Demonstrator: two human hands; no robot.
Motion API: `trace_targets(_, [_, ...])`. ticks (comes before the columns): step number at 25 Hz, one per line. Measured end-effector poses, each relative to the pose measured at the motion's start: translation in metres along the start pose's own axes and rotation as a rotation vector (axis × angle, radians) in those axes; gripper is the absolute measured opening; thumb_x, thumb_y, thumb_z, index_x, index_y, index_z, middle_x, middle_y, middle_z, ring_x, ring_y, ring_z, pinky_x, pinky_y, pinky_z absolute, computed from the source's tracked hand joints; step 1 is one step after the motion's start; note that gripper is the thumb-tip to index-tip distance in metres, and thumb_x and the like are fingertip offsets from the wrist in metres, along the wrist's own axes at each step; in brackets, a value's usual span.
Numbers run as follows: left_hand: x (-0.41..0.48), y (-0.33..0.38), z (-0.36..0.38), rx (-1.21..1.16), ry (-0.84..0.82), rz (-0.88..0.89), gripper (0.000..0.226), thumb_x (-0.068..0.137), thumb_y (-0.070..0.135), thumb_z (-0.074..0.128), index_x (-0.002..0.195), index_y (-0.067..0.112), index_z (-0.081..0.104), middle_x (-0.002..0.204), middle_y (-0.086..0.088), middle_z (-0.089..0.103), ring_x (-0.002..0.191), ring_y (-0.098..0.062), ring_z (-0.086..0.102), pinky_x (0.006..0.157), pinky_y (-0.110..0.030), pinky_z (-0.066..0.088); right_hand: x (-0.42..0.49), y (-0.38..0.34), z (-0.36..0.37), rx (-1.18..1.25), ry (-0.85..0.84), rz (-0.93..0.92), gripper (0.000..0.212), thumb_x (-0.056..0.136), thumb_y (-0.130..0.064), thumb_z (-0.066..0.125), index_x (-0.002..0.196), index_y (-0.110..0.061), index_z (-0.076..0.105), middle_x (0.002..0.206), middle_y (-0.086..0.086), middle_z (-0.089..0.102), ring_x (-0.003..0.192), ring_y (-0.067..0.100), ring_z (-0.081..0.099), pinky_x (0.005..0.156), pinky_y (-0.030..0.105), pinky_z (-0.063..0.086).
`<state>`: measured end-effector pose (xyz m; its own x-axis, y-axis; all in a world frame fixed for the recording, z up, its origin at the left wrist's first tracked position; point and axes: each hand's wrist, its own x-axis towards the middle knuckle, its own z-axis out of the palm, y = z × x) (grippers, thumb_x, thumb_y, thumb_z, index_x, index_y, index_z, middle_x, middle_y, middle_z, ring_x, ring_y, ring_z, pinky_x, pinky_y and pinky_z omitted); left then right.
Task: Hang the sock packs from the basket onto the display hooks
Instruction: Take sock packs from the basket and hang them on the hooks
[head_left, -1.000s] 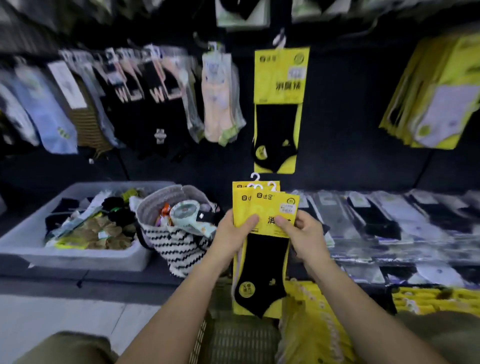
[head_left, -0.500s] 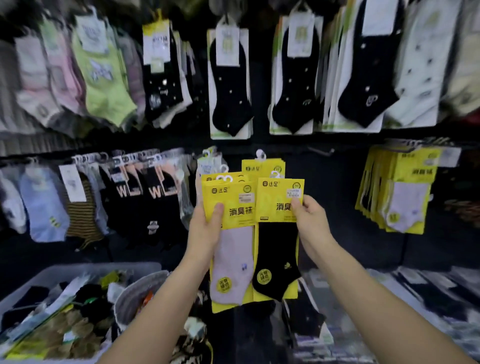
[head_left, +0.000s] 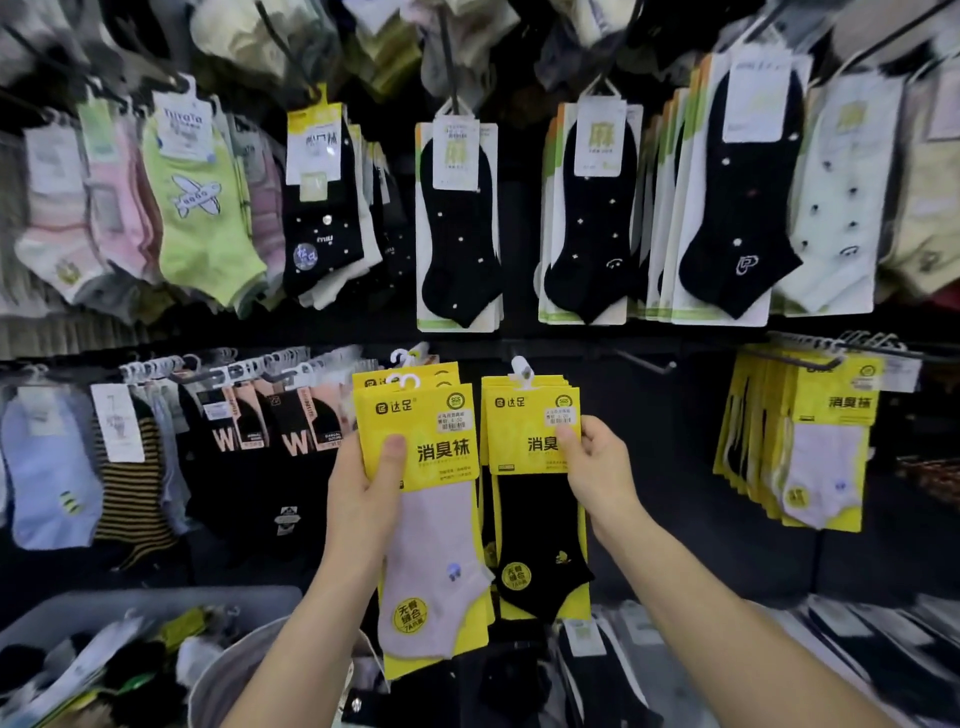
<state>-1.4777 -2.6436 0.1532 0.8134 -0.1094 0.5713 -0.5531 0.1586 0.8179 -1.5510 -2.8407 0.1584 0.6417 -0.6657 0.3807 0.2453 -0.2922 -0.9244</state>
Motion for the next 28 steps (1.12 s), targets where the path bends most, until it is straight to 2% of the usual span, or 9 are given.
trace_targets(3, [-0.003, 0.002, 0.003, -0.014, -0.034, -0.013, 0.009, 0.094, 0.025, 0.05, 0.1, 0.022, 0.056, 0.096, 0.006, 0.066, 0.082, 0.001, 0.064, 0.064, -0.012, 0.048, -0.001, -0.001, 0.0, -0.108, 0.081, 0.0, 0.013, 0.092, -0.026, 0.056, 0.096, -0.016, 0.062, 0.097, 0.004, 0.066, 0.094, 0.024, 0.064, 0.083, 0.04, 0.053])
trace_targets(6, [-0.009, 0.003, 0.009, -0.041, -0.058, -0.038, 0.005, 0.093, 0.027, 0.052, 0.094, 0.026, 0.057, 0.096, 0.004, 0.067, 0.089, -0.011, 0.066, 0.068, -0.02, 0.05, -0.015, -0.01, 0.002, -0.171, 0.24, -0.189, 0.023, 0.081, -0.041, 0.065, 0.091, -0.025, 0.052, 0.091, -0.006, 0.053, 0.087, 0.014, 0.055, 0.077, 0.027, 0.046])
trace_targets(9, [-0.018, 0.007, 0.018, -0.058, -0.102, -0.028, 0.013, 0.091, 0.027, 0.056, 0.103, 0.025, 0.059, 0.098, 0.008, 0.069, 0.09, -0.008, 0.067, 0.072, -0.02, 0.054, -0.032, -0.025, 0.019, -0.147, -0.019, -0.194, 0.029, 0.072, -0.047, 0.071, 0.078, -0.027, 0.051, 0.074, -0.008, 0.054, 0.067, 0.006, 0.05, 0.059, 0.012, 0.04])
trace_targets(12, [-0.024, 0.011, 0.026, -0.078, -0.1, -0.039, 0.033, 0.085, 0.031, 0.061, 0.115, 0.017, 0.058, 0.11, 0.002, 0.067, 0.1, -0.015, 0.066, 0.084, -0.032, 0.055, -0.033, -0.033, 0.024, -0.132, -0.055, -0.181, 0.033, 0.078, -0.036, 0.072, 0.069, -0.011, 0.052, 0.068, 0.004, 0.061, 0.061, 0.014, 0.051, 0.06, 0.033, 0.045])
trace_targets(15, [-0.024, 0.012, 0.03, -0.113, -0.143, -0.086, 0.027, 0.089, 0.025, 0.058, 0.114, 0.014, 0.06, 0.117, -0.007, 0.064, 0.106, -0.024, 0.063, 0.089, -0.044, 0.052, -0.032, -0.034, 0.013, -0.026, -0.002, -0.123, 0.042, 0.08, -0.028, 0.071, 0.084, 0.009, 0.053, 0.086, 0.027, 0.066, 0.077, 0.041, 0.063, 0.073, 0.053, 0.053])
trace_targets(18, [-0.027, 0.011, 0.031, -0.141, -0.129, -0.094, 0.016, 0.092, 0.017, 0.056, 0.107, 0.021, 0.06, 0.112, -0.005, 0.066, 0.102, -0.02, 0.064, 0.086, -0.039, 0.054, -0.028, -0.045, 0.0, -0.056, -0.057, -0.095, 0.034, 0.079, -0.038, 0.069, 0.086, -0.005, 0.063, 0.093, 0.016, 0.069, 0.092, 0.033, 0.064, 0.081, 0.046, 0.053])
trace_targets(20, [-0.031, 0.01, 0.032, -0.133, -0.149, -0.071, 0.018, 0.092, 0.016, 0.055, 0.108, 0.022, 0.058, 0.11, -0.002, 0.066, 0.101, -0.016, 0.064, 0.082, -0.029, 0.054, -0.021, -0.06, -0.005, -0.112, -0.111, -0.122, 0.023, 0.083, -0.038, 0.063, 0.084, -0.015, 0.066, 0.088, 0.005, 0.066, 0.085, 0.02, 0.061, 0.076, 0.033, 0.05])
trace_targets(24, [-0.034, 0.007, 0.035, -0.16, -0.179, -0.074, 0.018, 0.092, 0.015, 0.056, 0.102, 0.029, 0.059, 0.103, 0.007, 0.068, 0.093, -0.005, 0.066, 0.068, -0.012, 0.051, -0.01, -0.079, -0.01, -0.303, -0.182, -0.188, 0.017, 0.085, -0.025, 0.066, 0.069, -0.018, 0.066, 0.073, -0.006, 0.062, 0.073, 0.011, 0.054, 0.064, 0.025, 0.046])
trace_targets(28, [-0.035, 0.003, 0.038, -0.183, -0.148, -0.103, 0.021, 0.097, 0.019, 0.046, 0.101, 0.034, 0.061, 0.101, 0.007, 0.069, 0.096, -0.014, 0.066, 0.074, -0.022, 0.055, 0.0, -0.082, -0.01, -0.281, -0.113, -0.17, 0.022, 0.085, -0.021, 0.066, 0.064, -0.026, 0.064, 0.075, -0.008, 0.063, 0.077, 0.012, 0.057, 0.067, 0.027, 0.049])
